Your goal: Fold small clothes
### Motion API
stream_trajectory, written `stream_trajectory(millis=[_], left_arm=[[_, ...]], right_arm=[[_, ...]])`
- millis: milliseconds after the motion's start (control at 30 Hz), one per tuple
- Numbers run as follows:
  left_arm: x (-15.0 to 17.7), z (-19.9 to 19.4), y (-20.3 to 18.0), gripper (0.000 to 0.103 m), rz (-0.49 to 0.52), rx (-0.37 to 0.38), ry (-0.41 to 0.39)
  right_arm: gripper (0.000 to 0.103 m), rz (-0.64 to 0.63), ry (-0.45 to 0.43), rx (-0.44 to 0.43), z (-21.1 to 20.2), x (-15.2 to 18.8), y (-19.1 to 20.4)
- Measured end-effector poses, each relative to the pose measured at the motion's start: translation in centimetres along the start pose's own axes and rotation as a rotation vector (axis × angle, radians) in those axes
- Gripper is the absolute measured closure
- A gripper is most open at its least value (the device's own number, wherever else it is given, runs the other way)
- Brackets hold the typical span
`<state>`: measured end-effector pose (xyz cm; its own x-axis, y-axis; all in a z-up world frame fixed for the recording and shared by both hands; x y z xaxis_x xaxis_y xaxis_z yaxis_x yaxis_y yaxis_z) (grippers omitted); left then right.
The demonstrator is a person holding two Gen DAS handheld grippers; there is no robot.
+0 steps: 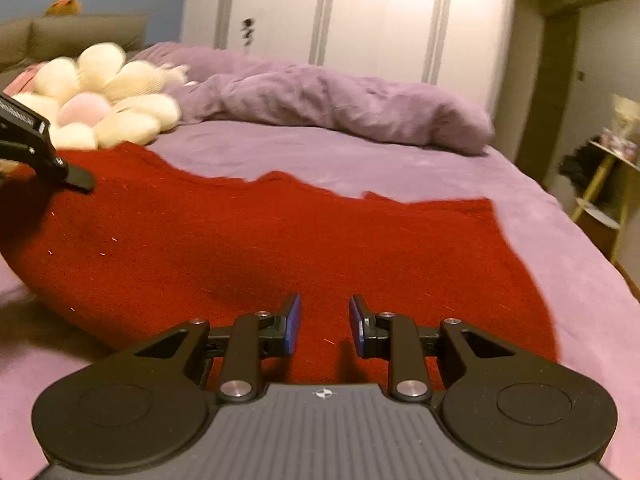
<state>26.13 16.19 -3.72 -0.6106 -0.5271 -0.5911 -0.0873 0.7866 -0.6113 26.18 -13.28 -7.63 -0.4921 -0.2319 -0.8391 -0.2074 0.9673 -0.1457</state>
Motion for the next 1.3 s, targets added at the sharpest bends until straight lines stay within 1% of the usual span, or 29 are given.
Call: stream_trajectory(millis=[100, 167, 300, 367, 433, 467, 533, 567, 600, 633, 667, 700, 733, 800, 833, 867, 967, 1000, 1067, 1133, 1167, 1200, 1233, 1300], left_arm=[[0.1, 0.8, -4.0, 0.069, 0.066, 0.054, 0.003], [0.4, 2.0, -6.9, 0.069, 0.102, 0.098, 0.012], [1.9, 5.9, -11.5, 0.069, 0.133, 0.167, 0.051], [3.2, 8.4, -13.3, 0.069, 0.152, 0.194, 0.077], [4.9, 10.9, -14.3, 0.069, 0.153, 0.216, 0.114], [5.8, 12.1, -14.4, 0.067, 0.152, 0.225, 0.137], [7.5, 14.8, -13.6, 0.063, 0.118, 0.205, 0.199], [8.3, 15.9, -12.9, 0.062, 0.118, 0.19, 0.225], [8.8, 16.3, -12.5, 0.063, 0.128, 0.194, 0.223], [9.0, 16.0, -12.4, 0.062, 0.138, 0.209, 0.2], [8.9, 15.4, -12.5, 0.059, 0.138, 0.216, 0.193], [8.5, 14.7, -12.5, 0.053, 0.122, 0.221, 0.198], [8.1, 13.4, -12.6, 0.047, 0.097, 0.243, 0.194], [7.1, 10.9, -12.6, 0.042, 0.061, 0.287, 0.171], [6.8, 9.5, -12.4, 0.039, 0.058, 0.31, 0.149], [6.4, 8.4, -11.9, 0.037, 0.057, 0.314, 0.125], [5.1, 5.7, -9.8, 0.037, 0.045, 0.243, 0.049], [4.9, 5.7, -9.0, 0.037, 0.053, 0.198, 0.043], [4.8, 6.6, -7.9, 0.038, 0.071, 0.097, 0.064], [5.4, 8.6, -6.8, 0.038, 0.071, 0.049, 0.124], [5.9, 9.7, -6.2, 0.037, 0.07, 0.01, 0.16], [6.4, 10.6, -5.9, 0.032, 0.069, 0.01, 0.192], [6.5, 11.1, -5.8, 0.029, 0.07, 0.028, 0.209], [7.0, 11.3, -5.7, 0.028, 0.06, 0.041, 0.216]], right_arm=[[0.071, 0.073, 0.007, 0.039, -0.7, 0.2, -2.8], [0.071, 0.106, 0.003, 0.072, -1.1, 0.5, -4.4], [0.07, 0.158, -0.002, 0.13, -1.5, 0.9, -7.6], [0.07, 0.17, 0.001, 0.149, -1.6, 1.2, -8.6], [0.07, 0.177, 0.008, 0.159, -1.5, 1.5, -9.3], [0.069, 0.177, 0.011, 0.162, -1.5, 1.7, -9.5], [0.068, 0.183, 0.025, 0.166, -1.3, 2.1, -10.0], [0.068, 0.189, 0.031, 0.164, -1.2, 2.3, -10.2], [0.067, 0.195, 0.041, 0.163, -1.1, 2.5, -10.3], [0.067, 0.201, 0.053, 0.164, -1.0, 2.7, -10.6], [0.066, 0.206, 0.06, 0.163, -1.1, 3.0, -10.7], [0.066, 0.21, 0.061, 0.164, -1.1, 3.1, -10.9], [0.065, 0.21, 0.063, 0.167, -1.1, 3.3, -11.0], [0.064, 0.211, 0.067, 0.175, -1.4, 3.8, -11.3], [0.064, 0.213, 0.075, 0.175, -1.3, 3.9, -11.4], [0.064, 0.218, 0.079, 0.174, -1.4, 3.9, -11.2], [0.063, 0.221, 0.071, 0.172, -1.8, 3.8, -11.0], [0.062, 0.217, 0.065, 0.172, -1.9, 3.7, -10.9], [0.061, 0.213, 0.063, 0.169, -2.0, 3.5, -10.8], [0.061, 0.221, 0.061, 0.155, -2.1, 3.3, -10.6], [0.061, 0.229, 0.063, 0.144, -2.0, 3.1, -10.6], [0.06, 0.24, 0.059, 0.128, -2.1, 2.8, -10.5], [0.058, 0.252, 0.053, 0.106, -2.1, 2.5, -10.5], [0.051, 0.276, 0.041, 0.039, -2.0, 1.6, -10.5]])
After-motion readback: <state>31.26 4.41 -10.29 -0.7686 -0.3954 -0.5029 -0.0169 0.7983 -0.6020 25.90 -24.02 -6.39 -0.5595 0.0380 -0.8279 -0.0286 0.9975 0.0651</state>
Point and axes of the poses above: each gripper's, at about its wrist camera, not at the fingertips, and z roughly the way its jaws point, y to its left, x to its underside, the point moved 3 cm from there along z, roughly the way its jaws point, and after that the axes turned 6 degrees about x, right-handed, at the moved point
